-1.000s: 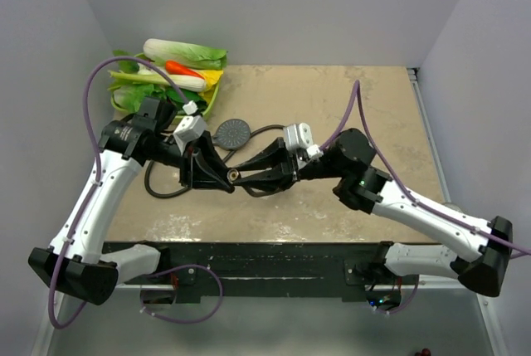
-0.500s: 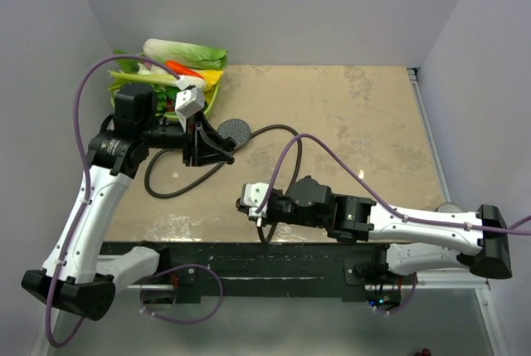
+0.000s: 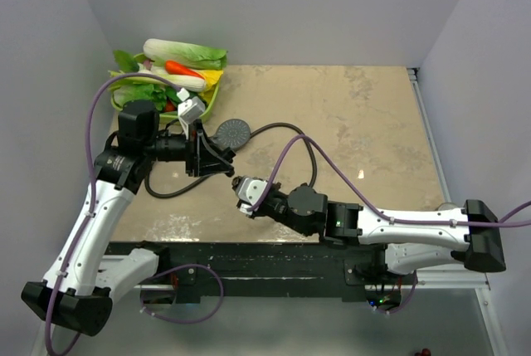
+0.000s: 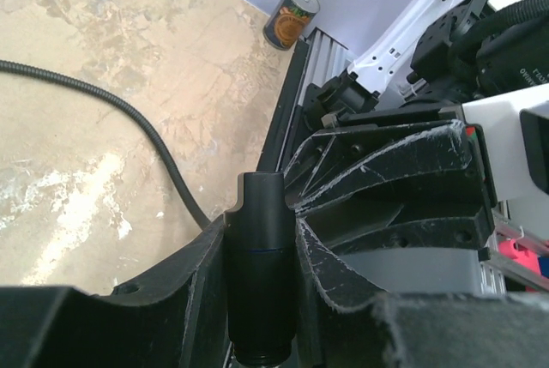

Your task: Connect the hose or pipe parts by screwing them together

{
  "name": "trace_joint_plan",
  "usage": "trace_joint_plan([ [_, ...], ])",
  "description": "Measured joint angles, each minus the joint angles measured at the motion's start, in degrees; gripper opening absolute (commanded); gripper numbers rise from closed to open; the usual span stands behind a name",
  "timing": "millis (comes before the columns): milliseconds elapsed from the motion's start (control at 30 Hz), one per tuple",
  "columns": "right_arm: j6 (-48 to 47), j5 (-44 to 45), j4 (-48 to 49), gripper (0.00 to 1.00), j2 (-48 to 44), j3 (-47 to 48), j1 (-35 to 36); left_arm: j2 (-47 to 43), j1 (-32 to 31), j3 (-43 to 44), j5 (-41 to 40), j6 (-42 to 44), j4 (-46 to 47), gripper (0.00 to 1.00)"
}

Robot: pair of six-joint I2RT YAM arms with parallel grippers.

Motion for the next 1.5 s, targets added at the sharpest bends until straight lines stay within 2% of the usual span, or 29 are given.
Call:
trace_joint_plan([
  [467,-0.83,4.50,5.16,0.00,1.90,-0.07,0.22,-4.33,-0.02,-2.93,-1.51,-6.99,6.54,0.00],
  [667,-0.76,5.07,7.10,0.00,2.16,-0.09,0.22,-6.36,-0.26,-7.50,-3.58,-9.68,9.44,0.00],
  [1000,-0.15,4.74,8.07,0.00,4.11,-0.09,0.22,-6.71,-0.31,-8.61,-5.29,-12.39,13.99,0.00],
  [1500,0.46,4.74,9.68,0.00,4.68,-0.07,0.22,-8.63,-0.31,-9.51,-7.52,-12.37,13.75,0.00],
])
